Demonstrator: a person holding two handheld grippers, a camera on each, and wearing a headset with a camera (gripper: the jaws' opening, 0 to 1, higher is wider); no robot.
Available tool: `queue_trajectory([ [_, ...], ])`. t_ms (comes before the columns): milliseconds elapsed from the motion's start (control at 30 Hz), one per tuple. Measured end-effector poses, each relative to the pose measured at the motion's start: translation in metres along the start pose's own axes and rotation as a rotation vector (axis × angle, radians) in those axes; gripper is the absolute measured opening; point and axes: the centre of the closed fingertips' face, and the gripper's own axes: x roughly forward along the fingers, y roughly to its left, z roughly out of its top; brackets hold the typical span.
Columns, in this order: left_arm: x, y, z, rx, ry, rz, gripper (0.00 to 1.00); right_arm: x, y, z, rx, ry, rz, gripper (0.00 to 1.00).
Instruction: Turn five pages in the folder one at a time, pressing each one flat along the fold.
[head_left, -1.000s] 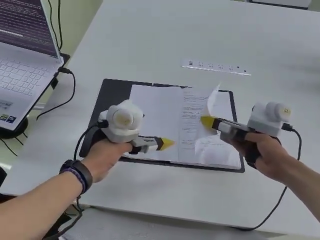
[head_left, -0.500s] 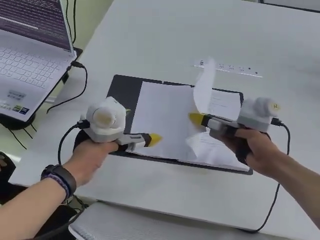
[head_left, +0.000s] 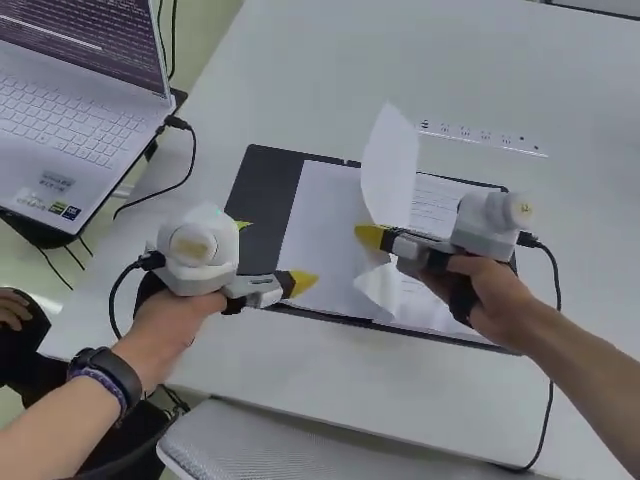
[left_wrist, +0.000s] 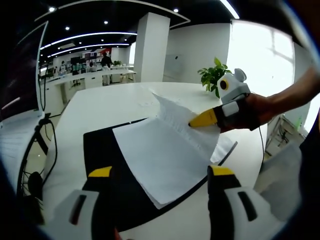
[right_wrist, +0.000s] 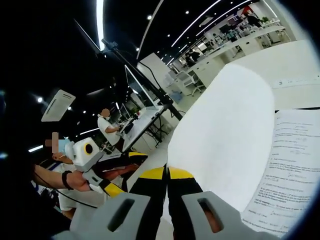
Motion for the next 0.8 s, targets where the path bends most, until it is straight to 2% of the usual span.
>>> queue_trajectory([
  [100, -0.007, 0.003, -0.002, -0.002, -0.003, 0.010, 0.75, 0.010, 0.002, -0.003, 0.005, 0.010, 0.009, 0.00],
  [333, -0.020, 0.010, -0.010, -0.030, -0.012, 0.041, 0.75, 0.034, 0.001, -0.022, 0.026, 0.060, 0.010, 0.00],
  [500, -0.024, 0.010, -0.017, -0.022, 0.002, 0.057, 0.75, 0.047, -0.011, -0.037, 0.068, 0.094, -0.026, 0.00],
  [800, -0.030, 0.012, -0.019, -0.047, -0.010, 0.074, 0.75, 0.065, -0.027, -0.053, 0.104, 0.132, -0.052, 0.00],
])
